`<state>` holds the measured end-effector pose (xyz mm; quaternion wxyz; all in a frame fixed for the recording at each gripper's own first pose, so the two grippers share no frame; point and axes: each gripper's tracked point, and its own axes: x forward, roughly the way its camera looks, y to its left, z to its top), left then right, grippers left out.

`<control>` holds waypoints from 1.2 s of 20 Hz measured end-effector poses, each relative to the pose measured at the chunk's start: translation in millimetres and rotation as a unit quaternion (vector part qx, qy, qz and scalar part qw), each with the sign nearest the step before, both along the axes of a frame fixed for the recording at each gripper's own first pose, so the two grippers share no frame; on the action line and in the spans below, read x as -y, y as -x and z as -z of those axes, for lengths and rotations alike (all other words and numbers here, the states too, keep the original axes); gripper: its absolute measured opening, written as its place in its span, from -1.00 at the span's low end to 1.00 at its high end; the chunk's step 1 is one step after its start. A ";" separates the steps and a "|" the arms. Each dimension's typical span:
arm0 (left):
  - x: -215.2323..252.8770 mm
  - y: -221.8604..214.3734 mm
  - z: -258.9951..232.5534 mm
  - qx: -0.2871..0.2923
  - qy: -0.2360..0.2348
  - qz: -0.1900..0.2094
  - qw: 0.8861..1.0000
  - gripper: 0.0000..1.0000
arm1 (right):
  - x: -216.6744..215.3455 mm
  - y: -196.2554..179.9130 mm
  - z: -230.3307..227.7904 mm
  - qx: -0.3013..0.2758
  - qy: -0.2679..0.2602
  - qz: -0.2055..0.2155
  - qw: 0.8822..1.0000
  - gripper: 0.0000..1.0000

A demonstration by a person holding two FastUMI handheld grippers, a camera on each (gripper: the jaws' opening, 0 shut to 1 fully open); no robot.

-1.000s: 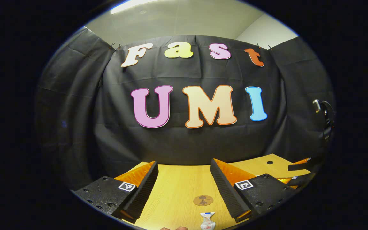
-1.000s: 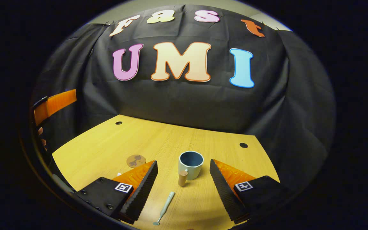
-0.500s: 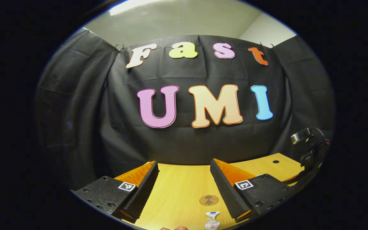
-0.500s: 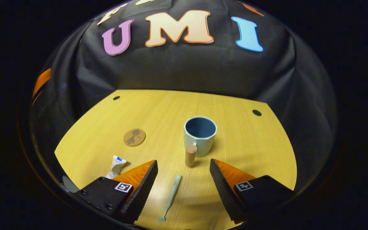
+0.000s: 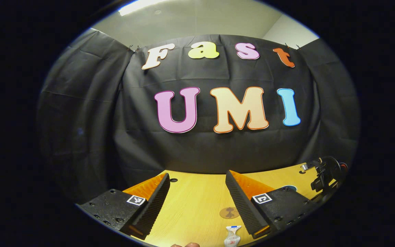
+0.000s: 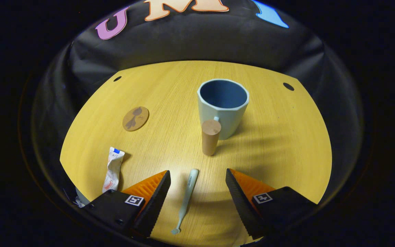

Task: Put the toothbrush and toothpaste on the desktop into the cup, then pick up the cup and place it on the coaster on the desktop.

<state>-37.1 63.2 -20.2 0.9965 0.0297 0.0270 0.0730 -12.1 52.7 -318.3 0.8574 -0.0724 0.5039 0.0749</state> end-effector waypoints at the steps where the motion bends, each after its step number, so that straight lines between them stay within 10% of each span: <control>1: -3.5 1.0 2.9 -0.002 0.002 -0.003 1.000 0.94 | -0.1 1.2 3.6 -0.006 0.005 -0.002 1.000 0.99; 12: -12.3 0.1 17.4 -0.022 0.018 -0.016 0.999 0.94 | 0.3 27.5 34.9 -0.109 0.030 -0.010 0.994 0.59; 24: 6.0 -12.7 39.8 -0.058 0.034 0.016 0.998 0.93 | 7.5 23.5 36.0 -0.121 0.041 0.007 0.992 -0.63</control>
